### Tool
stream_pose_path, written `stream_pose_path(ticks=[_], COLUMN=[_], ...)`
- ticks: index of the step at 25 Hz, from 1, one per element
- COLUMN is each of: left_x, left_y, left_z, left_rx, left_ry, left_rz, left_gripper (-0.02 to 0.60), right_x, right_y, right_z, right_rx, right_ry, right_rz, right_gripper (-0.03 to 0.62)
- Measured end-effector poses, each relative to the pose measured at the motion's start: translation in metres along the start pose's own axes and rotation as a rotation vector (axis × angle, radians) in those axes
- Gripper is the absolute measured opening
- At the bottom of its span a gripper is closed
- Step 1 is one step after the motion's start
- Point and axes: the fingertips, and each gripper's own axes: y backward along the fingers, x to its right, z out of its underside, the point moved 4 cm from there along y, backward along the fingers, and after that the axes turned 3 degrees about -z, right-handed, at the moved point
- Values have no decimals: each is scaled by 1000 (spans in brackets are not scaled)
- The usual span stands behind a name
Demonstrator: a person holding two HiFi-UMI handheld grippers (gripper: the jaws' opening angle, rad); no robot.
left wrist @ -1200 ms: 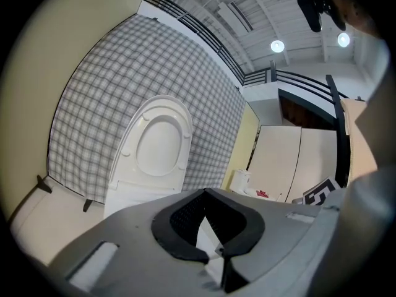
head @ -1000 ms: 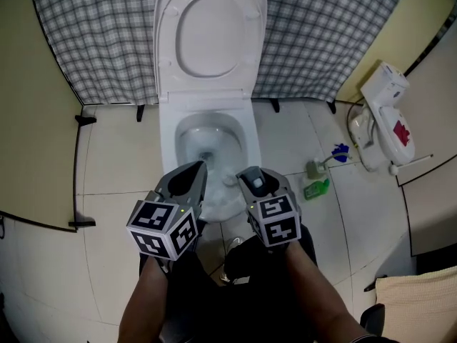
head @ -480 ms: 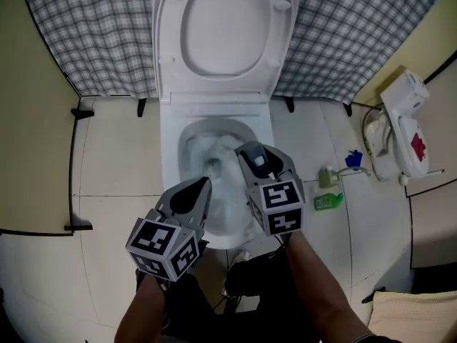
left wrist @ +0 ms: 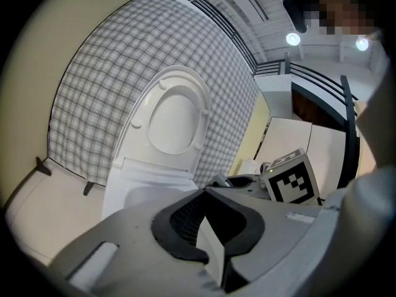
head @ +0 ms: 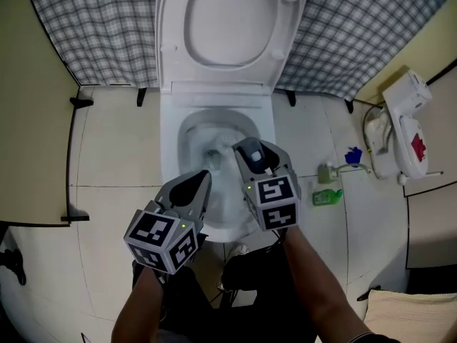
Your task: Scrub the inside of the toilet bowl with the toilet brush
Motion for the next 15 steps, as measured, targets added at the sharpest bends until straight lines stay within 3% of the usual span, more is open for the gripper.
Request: stream_pose_path(ticks=[8,15], left_x=[4,13], left_y=[13,27], left_z=[2,-10], left_rx=[-6,10], left_ry=[1,-35], left_rz=[-20,-32], left_gripper=[9,9], right_x=[-26,-45], right_y=[23,66], right_z=[50,57], right_rx=[-113,-137], right_ry=[-62,-79], right_rz=[-36,-25], right_gripper=[209,209])
